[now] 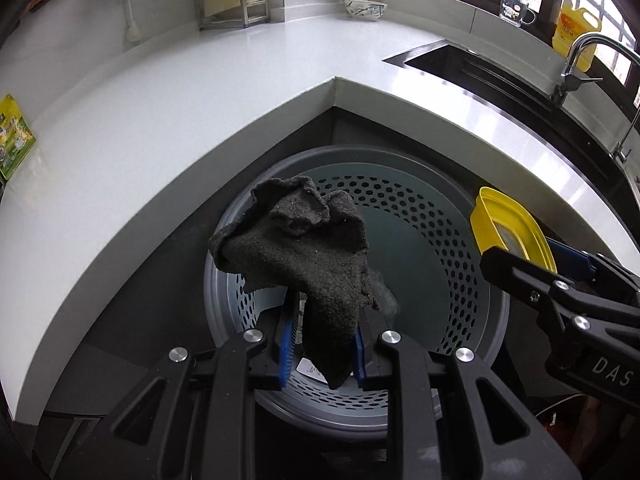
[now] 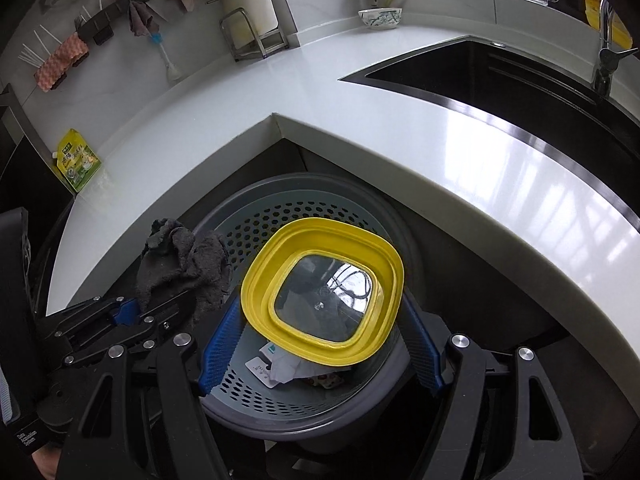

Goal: Collect trash
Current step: 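Open the left tool dropping the glove while the right tool drops the lid into the bin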

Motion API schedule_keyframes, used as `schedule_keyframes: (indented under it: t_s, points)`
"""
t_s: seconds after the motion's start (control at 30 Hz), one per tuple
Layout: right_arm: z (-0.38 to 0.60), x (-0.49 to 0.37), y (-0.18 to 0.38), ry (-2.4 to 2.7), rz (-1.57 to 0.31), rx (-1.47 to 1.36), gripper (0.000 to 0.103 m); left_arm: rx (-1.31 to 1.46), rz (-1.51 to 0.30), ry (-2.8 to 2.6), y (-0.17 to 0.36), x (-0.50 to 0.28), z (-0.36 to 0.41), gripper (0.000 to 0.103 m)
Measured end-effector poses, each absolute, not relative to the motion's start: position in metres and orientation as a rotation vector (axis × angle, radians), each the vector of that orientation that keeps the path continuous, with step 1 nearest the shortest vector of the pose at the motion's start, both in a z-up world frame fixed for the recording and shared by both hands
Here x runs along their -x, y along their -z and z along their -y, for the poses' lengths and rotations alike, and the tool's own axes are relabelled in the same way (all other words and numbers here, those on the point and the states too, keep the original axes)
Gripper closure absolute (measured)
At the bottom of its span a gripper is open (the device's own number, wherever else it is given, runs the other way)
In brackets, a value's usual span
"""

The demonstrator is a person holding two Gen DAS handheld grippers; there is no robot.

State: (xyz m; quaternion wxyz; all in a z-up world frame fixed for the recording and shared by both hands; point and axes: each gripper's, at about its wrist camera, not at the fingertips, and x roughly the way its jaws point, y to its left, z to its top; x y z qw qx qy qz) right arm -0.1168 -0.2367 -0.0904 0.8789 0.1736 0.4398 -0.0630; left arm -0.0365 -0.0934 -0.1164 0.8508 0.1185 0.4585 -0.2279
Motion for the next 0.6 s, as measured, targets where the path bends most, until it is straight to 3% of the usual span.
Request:
schedule_keyframes:
  t_s: [0.13, 0.2, 0.23, 0.27, 0.6]
  points:
    - [0.2352, 0.1143, 0.0943, 0.129, -0.927, -0.350, 0.032, -0.246, -0.955, 0.464, 0.1160, 0.0360, 0.0909, 0.072]
    - [0.2360, 0.1130, 0.0950, 0.125, -0.931, -0.352, 0.030, -0.244, -0.948, 0.457, 0.1150, 0.0363, 0.0905, 0.056]
    - [0.2366, 0.1127, 0.0952, 0.127, -0.933, -0.356, 0.028, -0.241, -0.938, 0.453, 0.1135, 0.0367, 0.0898, 0.042]
    - [0.2375, 0.1136, 0.0949, 0.131, -0.932, -0.359, 0.027, -0.237, -0.925, 0.450, 0.1115, 0.0374, 0.0890, 0.039]
    - [0.2420, 0.1150, 0.0962, 0.148, -0.936, -0.375, 0.027, -0.225, -0.937, 0.434, 0.1141, 0.0335, 0.0847, 0.037]
